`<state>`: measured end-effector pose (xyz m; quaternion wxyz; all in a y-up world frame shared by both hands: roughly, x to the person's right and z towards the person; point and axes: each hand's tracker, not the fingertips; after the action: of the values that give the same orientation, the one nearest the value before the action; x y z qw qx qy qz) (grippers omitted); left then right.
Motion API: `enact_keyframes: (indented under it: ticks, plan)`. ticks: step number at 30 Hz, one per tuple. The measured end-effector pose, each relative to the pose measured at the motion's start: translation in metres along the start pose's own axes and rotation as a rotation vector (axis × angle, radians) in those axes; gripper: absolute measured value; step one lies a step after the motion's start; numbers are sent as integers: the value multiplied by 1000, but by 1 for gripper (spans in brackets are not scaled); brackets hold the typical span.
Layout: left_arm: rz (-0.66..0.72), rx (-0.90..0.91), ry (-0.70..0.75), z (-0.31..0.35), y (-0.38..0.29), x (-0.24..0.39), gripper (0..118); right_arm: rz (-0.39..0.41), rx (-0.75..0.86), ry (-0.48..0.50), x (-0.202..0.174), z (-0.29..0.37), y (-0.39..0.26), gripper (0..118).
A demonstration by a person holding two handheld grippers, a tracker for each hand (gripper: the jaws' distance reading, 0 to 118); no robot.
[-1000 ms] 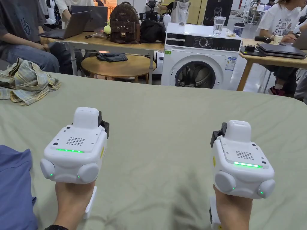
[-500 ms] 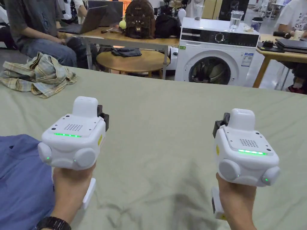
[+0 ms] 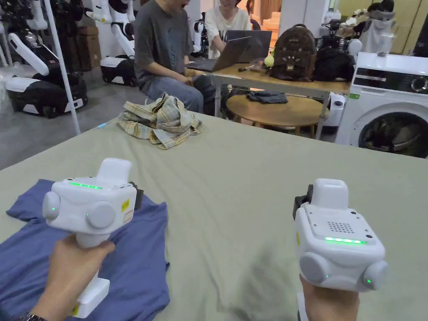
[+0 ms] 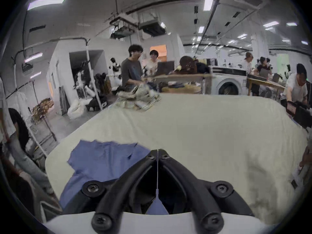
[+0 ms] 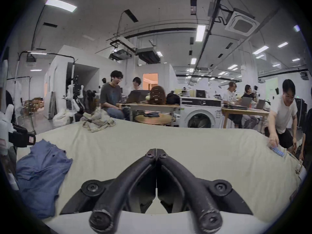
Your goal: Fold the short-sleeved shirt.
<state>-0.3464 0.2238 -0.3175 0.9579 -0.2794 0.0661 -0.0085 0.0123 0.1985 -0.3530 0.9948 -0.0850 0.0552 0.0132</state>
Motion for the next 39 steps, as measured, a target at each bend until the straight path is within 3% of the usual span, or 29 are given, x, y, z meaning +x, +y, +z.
enact_keyframes:
  ticks: [6,7,10,11,18,21,22,23,26,27,35,39]
  plan:
    - [92,-332,-58,-27,-11,-59,0,22,-25,76,-36,-3,-12,0]
    - [138,-358,-76,-33,-14,-68,5,30,-29,82,-38,-4,-15,0]
    - [192,-435,-58,-47,-24,-82,78,49,-43,94,-42,-5,-21,0]
    - [187,-424,-56,-57,-29,-87,81,54,-54,91,-41,-6,-21,0]
    - [179,-630,-15,-97,-64,-75,81,58,-80,59,-24,-10,-26,0]
    - [71,-513,22,-108,-70,-64,76,50,-88,42,-13,-10,-26,0]
    - [57,-517,40,-109,-70,-59,69,46,-88,35,-10,-10,-26,0]
    - [43,-499,29,-107,-71,-54,50,39,-90,28,-6,-10,-26,0]
    - [47,-453,17,-98,-71,-49,26,36,-95,17,3,-11,-26,0]
    - [52,-443,27,-98,-72,-50,0,37,-95,11,6,-10,-26,0]
    - [169,-220,-41,-57,-35,-55,0,39,-76,-33,41,4,-24,0]
    - [126,-127,-105,-32,6,-27,0,26,-65,-68,64,10,-19,0]
